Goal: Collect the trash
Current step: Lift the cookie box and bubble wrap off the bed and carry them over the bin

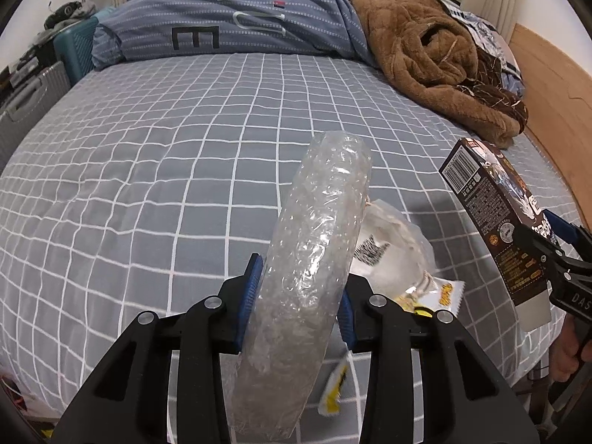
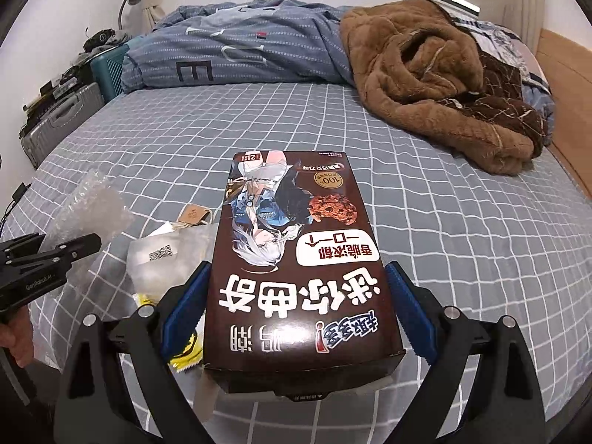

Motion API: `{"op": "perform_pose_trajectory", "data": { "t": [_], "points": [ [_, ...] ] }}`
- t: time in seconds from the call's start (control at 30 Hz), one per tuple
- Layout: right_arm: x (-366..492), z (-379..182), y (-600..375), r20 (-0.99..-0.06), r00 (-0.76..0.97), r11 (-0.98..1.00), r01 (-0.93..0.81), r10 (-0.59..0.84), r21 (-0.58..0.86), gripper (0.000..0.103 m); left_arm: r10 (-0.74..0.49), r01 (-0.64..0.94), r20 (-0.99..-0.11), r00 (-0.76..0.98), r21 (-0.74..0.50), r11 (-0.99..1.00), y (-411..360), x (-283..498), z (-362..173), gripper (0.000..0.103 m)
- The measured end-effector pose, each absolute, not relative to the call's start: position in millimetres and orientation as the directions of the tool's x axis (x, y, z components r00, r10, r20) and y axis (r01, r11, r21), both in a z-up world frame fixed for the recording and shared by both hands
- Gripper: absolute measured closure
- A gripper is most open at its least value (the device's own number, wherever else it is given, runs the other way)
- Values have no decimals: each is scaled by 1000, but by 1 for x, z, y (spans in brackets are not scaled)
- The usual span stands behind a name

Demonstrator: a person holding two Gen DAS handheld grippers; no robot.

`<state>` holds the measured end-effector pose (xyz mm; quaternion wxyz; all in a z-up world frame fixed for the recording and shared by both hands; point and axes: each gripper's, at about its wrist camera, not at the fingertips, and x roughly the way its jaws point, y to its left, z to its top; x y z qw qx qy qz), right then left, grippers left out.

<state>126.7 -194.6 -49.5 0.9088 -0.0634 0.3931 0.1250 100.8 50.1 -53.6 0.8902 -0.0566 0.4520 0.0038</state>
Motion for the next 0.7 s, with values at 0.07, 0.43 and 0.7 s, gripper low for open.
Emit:
{"op": "perform_pose_trajectory", "data": {
  "t": [0.07, 0.43, 0.7],
  "points": [
    [120, -45, -195, -724, 666, 962, -273, 178, -15, 15, -46, -61, -802, 595, -102, 993, 49, 92, -50, 67],
    [77, -34, -197, -704, 689, 966, -259, 172, -17, 15, -42, -69, -795, 605, -106, 992, 47, 57, -38, 67],
    [51, -32, -195, -700, 690, 965, -263, 182, -8, 15, -54, -77, -792, 608, -127, 989, 49, 37, -33, 68]
  ]
}}
